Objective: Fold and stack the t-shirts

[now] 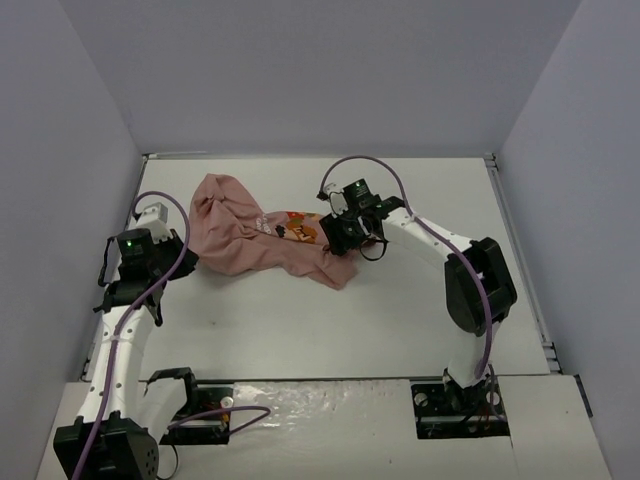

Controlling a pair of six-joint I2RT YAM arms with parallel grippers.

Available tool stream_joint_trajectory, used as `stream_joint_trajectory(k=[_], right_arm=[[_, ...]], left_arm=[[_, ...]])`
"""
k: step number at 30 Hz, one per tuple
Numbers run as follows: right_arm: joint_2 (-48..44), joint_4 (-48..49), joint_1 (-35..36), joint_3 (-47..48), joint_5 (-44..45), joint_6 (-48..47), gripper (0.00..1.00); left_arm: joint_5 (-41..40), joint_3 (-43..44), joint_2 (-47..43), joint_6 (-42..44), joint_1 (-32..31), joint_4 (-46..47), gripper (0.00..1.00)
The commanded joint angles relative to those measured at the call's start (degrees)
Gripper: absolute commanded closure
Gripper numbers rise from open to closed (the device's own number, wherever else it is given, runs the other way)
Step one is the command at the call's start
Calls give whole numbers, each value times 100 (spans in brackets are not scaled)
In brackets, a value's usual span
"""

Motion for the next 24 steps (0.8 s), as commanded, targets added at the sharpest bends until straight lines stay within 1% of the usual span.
stream_joint_trajectory(k=[1,2,5,8,11,13,16,17,19,22,24], right_arm=[[87,136,-3,311,-484,-192,53],[100,140,-10,302,-509,-196,53],[164,184,-14,274,-542,-164,60],[225,249,-47,267,-563,-134,61],[271,260,-80,300,-612,-86,66],[166,273,-59,255,-640,-55,67],[86,286,-53,170,-715,-37,75],[86,286,-45,147,-693,-7,76],[84,286,-50,113,-700,1,77],[77,286,-54,74,-739,21,77],[78,286,-54,58,-744,38,73]], left_arm=[[-13,120,-8,-56,-23,258,100],[-12,106,-15,-56,-30,265,100],[9,110,-2,-56,-21,256,100],[6,112,-14,-49,-21,256,100],[-13,105,-19,-47,-27,247,100],[-13,105,-15,-47,-30,247,100],[13,114,20,-47,-30,247,100],[5,114,20,-47,-30,247,100],[5,116,8,-47,-30,247,100],[5,102,-34,-38,-30,247,100],[4,96,-42,-38,-30,248,100]])
